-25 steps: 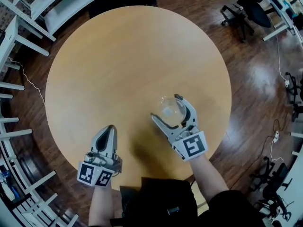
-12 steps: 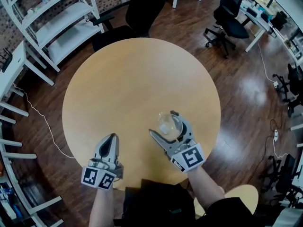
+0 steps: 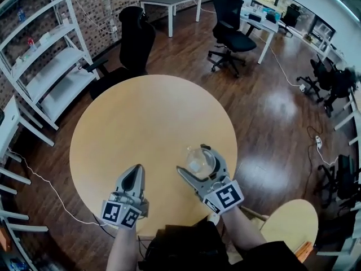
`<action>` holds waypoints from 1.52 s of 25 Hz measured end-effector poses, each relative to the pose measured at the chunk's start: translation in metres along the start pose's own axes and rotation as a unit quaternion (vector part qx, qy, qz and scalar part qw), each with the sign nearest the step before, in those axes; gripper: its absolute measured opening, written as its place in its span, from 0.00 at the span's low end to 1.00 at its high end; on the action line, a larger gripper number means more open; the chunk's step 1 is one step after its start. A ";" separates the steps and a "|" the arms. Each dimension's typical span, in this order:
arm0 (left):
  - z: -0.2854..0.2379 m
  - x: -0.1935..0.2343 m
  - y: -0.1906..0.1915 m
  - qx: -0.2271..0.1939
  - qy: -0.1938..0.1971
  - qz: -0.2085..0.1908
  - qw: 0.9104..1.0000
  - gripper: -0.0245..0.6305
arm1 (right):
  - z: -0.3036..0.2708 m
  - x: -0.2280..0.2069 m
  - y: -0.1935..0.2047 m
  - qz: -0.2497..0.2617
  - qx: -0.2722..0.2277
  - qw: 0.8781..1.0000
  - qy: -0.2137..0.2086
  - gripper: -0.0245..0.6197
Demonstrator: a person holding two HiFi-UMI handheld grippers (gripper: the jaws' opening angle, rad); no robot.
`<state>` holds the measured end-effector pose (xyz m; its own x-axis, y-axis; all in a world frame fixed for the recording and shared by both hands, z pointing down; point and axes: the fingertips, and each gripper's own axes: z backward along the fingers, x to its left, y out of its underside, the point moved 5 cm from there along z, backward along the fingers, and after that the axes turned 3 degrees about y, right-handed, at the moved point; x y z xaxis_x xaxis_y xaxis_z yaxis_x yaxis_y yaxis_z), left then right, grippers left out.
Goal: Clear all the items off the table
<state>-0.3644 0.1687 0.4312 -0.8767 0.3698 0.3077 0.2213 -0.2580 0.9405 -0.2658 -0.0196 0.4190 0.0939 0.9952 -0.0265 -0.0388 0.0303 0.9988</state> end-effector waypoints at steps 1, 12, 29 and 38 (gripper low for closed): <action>-0.008 -0.007 0.000 0.002 0.013 -0.002 1.000 0.03 | 0.009 -0.006 -0.004 -0.003 -0.006 1.000 0.012 0.68; -0.127 -0.160 0.039 0.020 0.188 0.016 0.982 0.03 | 0.176 -0.101 -0.051 0.061 -0.017 0.980 0.188 0.68; -0.201 -0.480 0.124 0.074 0.497 0.034 0.864 0.03 | 0.493 -0.167 -0.071 0.079 -0.046 0.865 0.493 0.68; -0.171 -0.622 0.183 0.128 0.595 0.074 0.790 0.03 | 0.632 -0.138 -0.061 0.077 -0.036 0.800 0.594 0.68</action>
<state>0.1482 -0.2613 0.3876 -0.5809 -0.7872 0.2069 0.3054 0.0248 0.9519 0.3527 -0.2178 0.3883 -0.9275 0.3723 0.0323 -0.0210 -0.1382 0.9902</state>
